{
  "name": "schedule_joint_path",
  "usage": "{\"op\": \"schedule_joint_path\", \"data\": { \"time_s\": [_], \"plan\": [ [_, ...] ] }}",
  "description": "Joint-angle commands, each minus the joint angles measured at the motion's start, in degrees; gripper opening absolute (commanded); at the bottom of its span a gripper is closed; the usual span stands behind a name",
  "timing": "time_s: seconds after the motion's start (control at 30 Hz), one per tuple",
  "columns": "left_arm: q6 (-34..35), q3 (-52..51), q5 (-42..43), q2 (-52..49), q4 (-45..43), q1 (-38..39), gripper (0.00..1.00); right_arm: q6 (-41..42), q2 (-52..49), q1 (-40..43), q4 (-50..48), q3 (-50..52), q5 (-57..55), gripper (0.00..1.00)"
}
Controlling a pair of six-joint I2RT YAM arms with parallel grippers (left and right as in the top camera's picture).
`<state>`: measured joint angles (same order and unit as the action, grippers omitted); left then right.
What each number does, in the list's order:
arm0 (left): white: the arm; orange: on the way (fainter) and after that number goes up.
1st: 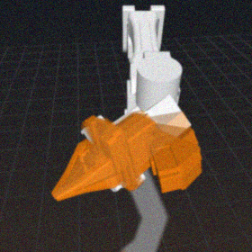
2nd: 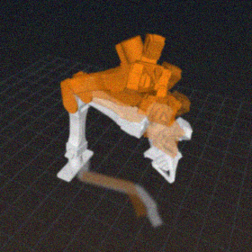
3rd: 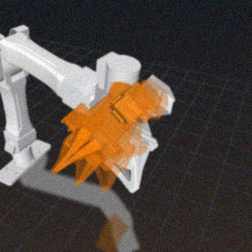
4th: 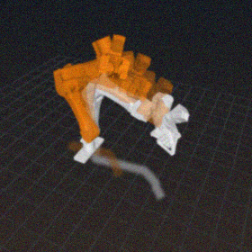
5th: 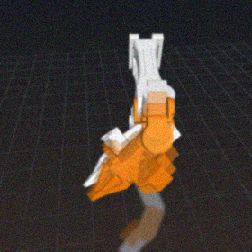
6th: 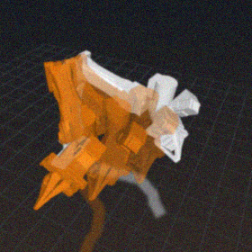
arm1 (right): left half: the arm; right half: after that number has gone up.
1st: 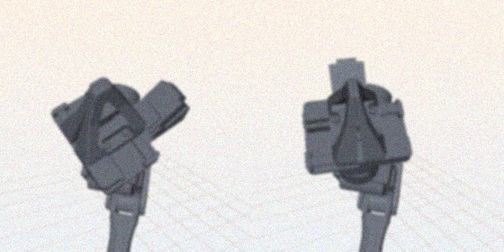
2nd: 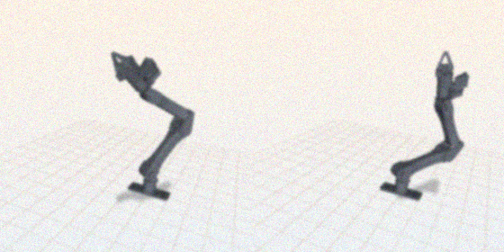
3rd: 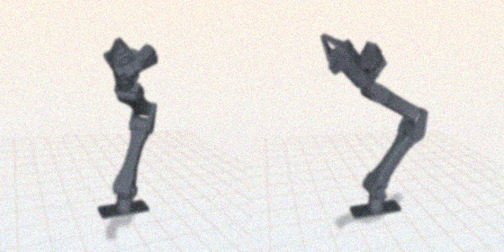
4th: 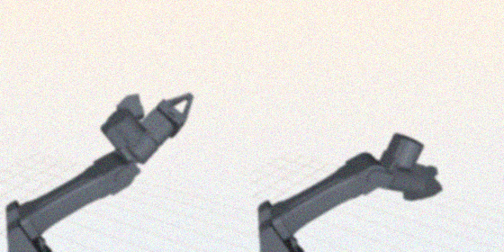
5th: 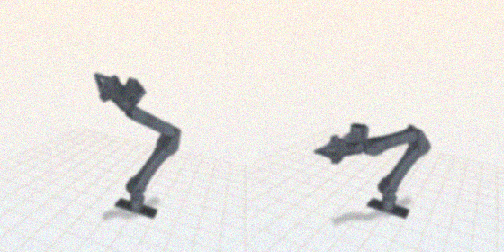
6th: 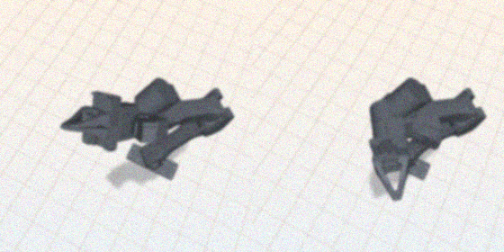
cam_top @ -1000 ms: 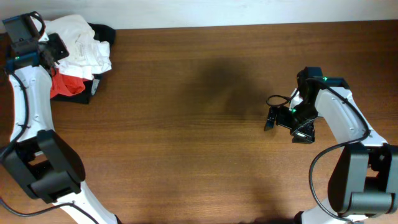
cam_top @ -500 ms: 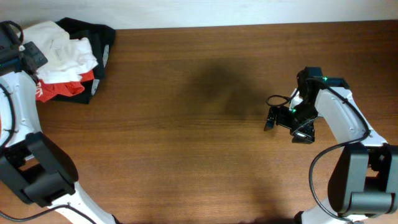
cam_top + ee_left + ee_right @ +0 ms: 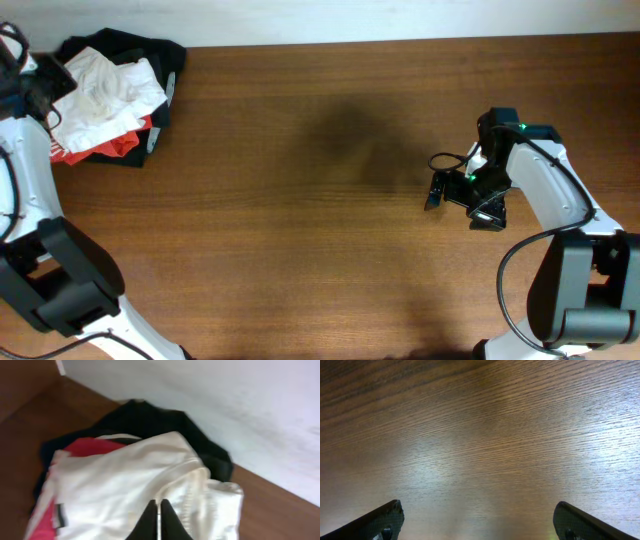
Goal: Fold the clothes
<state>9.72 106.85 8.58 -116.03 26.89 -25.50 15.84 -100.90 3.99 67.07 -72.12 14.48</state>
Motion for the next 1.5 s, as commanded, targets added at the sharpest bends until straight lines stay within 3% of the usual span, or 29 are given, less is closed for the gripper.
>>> {"op": "schedule_joint_path", "data": {
  "time_s": [0.0,0.13,0.27,0.3,0.4,0.47,0.5,0.53,0.67,0.73,0.87,1.0,1.17,1.3,1.47],
  "plan": [
    [-1.9,1.1,3.9,-2.1,-0.3,1.4,0.01,-0.6,0.0,0.2,0.0,-0.6,-0.1,0.99],
    [-7.0,1.1,3.8,-9.0,0.6,2.5,0.01,-0.6,0.0,0.2,0.0,-0.6,-0.1,0.99],
    [-7.0,1.1,3.7,-13.4,2.3,2.5,0.07,-0.6,0.0,0.2,0.0,-0.6,-0.1,0.99],
    [-7.0,1.5,3.7,-12.7,2.5,2.5,0.14,-0.6,0.0,0.2,0.0,-0.6,-0.1,0.99],
    [-6.3,2.2,4.0,-6.8,2.5,2.5,0.50,-0.6,0.0,0.2,0.0,-0.6,-0.1,0.99],
    [-6.3,2.2,4.3,-1.1,3.5,2.5,0.66,-0.6,0.0,0.2,0.0,-0.6,-0.1,0.99],
    [-6.3,2.2,4.3,1.9,4.6,2.5,0.87,-0.6,0.0,0.2,0.0,-0.6,-0.1,0.99],
    [-6.3,2.2,4.3,4.3,6.0,2.5,0.99,-0.6,0.0,0.2,0.0,-0.7,-0.1,0.99],
    [-5.9,2.2,10.9,14.4,15.5,2.5,0.99,-0.6,0.0,0.2,0.0,-0.6,-0.1,0.99],
    [-5.9,2.2,17.0,20.2,25.2,2.5,0.99,-0.6,0.0,0.2,0.0,-0.6,-0.1,0.99],
    [-7.1,2.2,17.4,28.7,41.6,2.5,0.99,-0.6,0.0,0.2,0.0,-0.6,-0.1,0.99],
    [-13.8,1.9,17.4,38.4,50.9,2.5,0.99,-0.6,0.0,0.2,0.0,-0.6,-0.1,0.99],
    [-15.4,0.2,18.4,48.7,62.4,2.5,0.99,-0.6,0.0,0.2,0.0,-0.6,-0.1,0.99],
    [-17.4,-10.0,24.8,58.0,63.6,2.5,0.99,-0.6,0.0,0.2,0.0,-0.6,-0.1,0.99],
    [-21.0,-30.0,25.0,69.4,65.2,2.8,0.99,-0.6,0.0,0.2,0.0,-0.6,-0.1,0.99]
  ]
}}
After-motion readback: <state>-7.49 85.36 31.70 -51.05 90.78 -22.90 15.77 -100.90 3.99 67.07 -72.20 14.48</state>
